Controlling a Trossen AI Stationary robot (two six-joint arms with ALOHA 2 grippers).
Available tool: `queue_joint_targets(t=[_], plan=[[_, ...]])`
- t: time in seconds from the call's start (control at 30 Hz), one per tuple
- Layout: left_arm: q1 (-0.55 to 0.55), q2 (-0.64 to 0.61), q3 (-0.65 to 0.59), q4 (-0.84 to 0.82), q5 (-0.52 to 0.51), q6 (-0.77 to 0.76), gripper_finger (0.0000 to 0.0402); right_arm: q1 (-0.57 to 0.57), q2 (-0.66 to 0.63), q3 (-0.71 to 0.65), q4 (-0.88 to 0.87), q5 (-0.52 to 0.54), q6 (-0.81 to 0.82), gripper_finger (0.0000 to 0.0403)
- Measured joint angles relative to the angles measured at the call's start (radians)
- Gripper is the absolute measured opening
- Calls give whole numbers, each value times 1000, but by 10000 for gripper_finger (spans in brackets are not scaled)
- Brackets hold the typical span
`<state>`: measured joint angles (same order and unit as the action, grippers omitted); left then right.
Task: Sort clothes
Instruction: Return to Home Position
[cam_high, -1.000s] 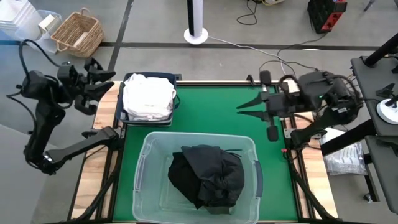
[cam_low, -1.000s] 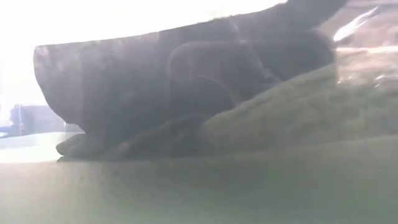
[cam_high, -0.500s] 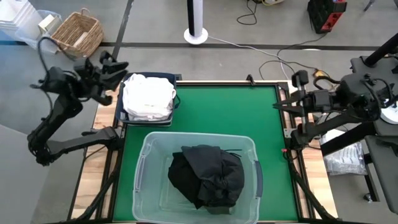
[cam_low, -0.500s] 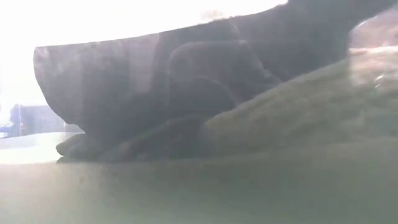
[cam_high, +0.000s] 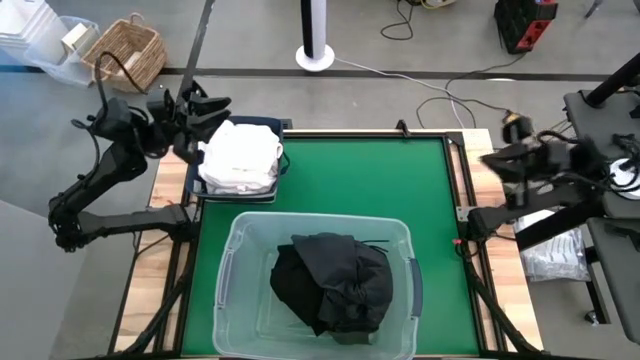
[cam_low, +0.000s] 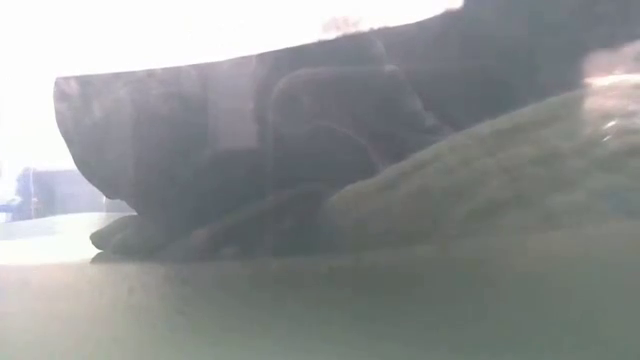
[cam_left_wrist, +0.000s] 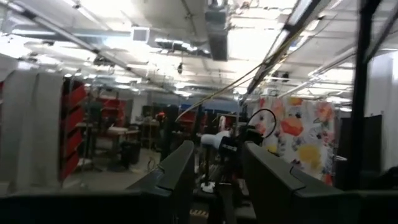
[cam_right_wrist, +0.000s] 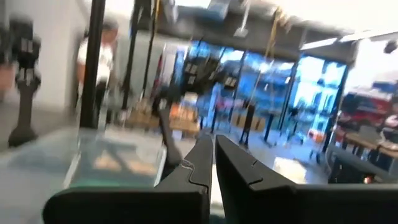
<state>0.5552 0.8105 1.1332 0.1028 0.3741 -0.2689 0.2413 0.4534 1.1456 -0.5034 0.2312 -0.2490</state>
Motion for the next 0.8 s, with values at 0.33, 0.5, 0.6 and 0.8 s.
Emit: queue_joint_targets(t=[0.33,0.5,0.6,0.8], plan=[[-13,0,-2,-15,-58,-7,116,0,-298,-264,110,75,76,13],[-13,7,-2,-14,-81,-12,116,0,-323,-383,256,93,74,13],[-13,22,-2,-14,-99,-16,116,0,-290,-440,353,94,48,12],[-17,66,-2,-15,-103,-32,116,0,-278,-460,368,200,-47,12]])
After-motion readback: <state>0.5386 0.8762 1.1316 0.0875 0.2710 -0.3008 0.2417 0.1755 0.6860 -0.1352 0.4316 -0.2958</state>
